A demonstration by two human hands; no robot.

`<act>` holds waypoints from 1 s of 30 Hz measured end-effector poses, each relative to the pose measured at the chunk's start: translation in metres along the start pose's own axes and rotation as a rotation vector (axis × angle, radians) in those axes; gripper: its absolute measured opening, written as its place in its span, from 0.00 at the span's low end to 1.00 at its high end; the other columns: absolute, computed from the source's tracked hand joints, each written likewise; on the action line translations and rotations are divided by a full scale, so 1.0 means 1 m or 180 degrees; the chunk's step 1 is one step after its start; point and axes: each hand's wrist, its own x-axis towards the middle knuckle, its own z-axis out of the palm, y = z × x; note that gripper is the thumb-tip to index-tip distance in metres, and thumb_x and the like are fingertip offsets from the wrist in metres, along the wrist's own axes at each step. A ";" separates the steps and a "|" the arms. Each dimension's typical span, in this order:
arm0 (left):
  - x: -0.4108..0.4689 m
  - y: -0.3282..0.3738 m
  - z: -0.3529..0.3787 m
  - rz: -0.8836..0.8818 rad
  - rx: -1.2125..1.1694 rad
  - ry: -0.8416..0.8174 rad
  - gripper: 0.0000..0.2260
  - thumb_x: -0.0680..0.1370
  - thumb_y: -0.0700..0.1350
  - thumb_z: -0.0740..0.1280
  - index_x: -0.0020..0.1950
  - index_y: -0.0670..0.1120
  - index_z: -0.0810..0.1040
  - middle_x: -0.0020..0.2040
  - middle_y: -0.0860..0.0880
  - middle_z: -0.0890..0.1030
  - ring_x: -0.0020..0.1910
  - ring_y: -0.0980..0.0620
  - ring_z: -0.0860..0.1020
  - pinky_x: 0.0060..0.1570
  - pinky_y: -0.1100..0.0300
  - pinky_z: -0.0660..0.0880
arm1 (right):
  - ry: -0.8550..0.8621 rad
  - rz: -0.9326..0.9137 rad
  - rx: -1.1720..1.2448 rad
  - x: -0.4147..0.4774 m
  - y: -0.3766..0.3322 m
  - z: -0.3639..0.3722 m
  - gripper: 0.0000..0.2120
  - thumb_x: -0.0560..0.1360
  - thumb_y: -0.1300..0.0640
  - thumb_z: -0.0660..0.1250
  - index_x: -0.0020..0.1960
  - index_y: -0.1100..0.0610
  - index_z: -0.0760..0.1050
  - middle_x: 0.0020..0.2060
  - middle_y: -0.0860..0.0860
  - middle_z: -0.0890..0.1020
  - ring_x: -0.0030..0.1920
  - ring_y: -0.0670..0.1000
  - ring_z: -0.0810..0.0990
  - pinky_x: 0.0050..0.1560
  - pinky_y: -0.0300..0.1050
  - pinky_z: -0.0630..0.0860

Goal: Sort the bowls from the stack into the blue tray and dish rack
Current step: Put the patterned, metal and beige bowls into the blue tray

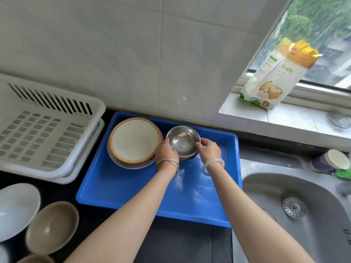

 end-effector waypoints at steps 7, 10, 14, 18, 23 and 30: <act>-0.008 -0.009 0.008 0.0019 -0.0241 -0.0025 0.22 0.76 0.38 0.60 0.71 0.45 0.64 0.69 0.43 0.71 0.67 0.43 0.70 0.65 0.50 0.70 | -0.0192 -0.0133 -0.0148 -0.003 0.009 0.006 0.17 0.80 0.54 0.54 0.66 0.56 0.72 0.61 0.59 0.74 0.61 0.57 0.72 0.58 0.46 0.67; -0.013 -0.014 0.010 0.0032 -0.0353 -0.0047 0.24 0.77 0.39 0.61 0.73 0.46 0.61 0.72 0.44 0.67 0.70 0.44 0.67 0.66 0.52 0.67 | -0.0296 -0.0227 -0.0087 -0.009 0.012 0.006 0.17 0.81 0.54 0.52 0.64 0.57 0.72 0.59 0.60 0.77 0.60 0.59 0.72 0.53 0.46 0.67; -0.016 -0.020 0.002 0.0060 -0.0768 -0.0293 0.20 0.77 0.39 0.60 0.69 0.45 0.66 0.67 0.43 0.73 0.66 0.43 0.72 0.64 0.49 0.71 | -0.0432 0.0000 0.0139 -0.015 0.014 -0.004 0.18 0.81 0.52 0.53 0.67 0.57 0.70 0.64 0.56 0.76 0.63 0.58 0.73 0.62 0.47 0.68; -0.028 -0.035 -0.017 -0.0164 -0.1106 -0.0742 0.20 0.78 0.38 0.59 0.71 0.41 0.66 0.70 0.43 0.71 0.68 0.47 0.71 0.66 0.58 0.66 | -0.0514 0.0149 0.0405 -0.035 0.023 -0.020 0.17 0.80 0.52 0.54 0.65 0.56 0.72 0.61 0.54 0.78 0.56 0.55 0.79 0.62 0.56 0.72; -0.066 -0.073 -0.049 -0.0291 -0.1428 -0.0603 0.15 0.78 0.43 0.62 0.64 0.44 0.74 0.63 0.45 0.78 0.61 0.49 0.76 0.60 0.60 0.70 | -0.0660 0.0062 0.0756 -0.090 0.020 -0.024 0.13 0.80 0.54 0.56 0.55 0.56 0.77 0.48 0.53 0.83 0.43 0.50 0.82 0.43 0.41 0.75; -0.138 -0.153 -0.096 -0.0732 -0.1845 0.0081 0.08 0.75 0.42 0.66 0.54 0.46 0.79 0.50 0.47 0.82 0.53 0.49 0.80 0.60 0.52 0.75 | -0.1484 -0.0204 0.0785 -0.185 -0.006 0.037 0.11 0.79 0.56 0.57 0.46 0.50 0.77 0.41 0.50 0.82 0.39 0.50 0.82 0.40 0.38 0.76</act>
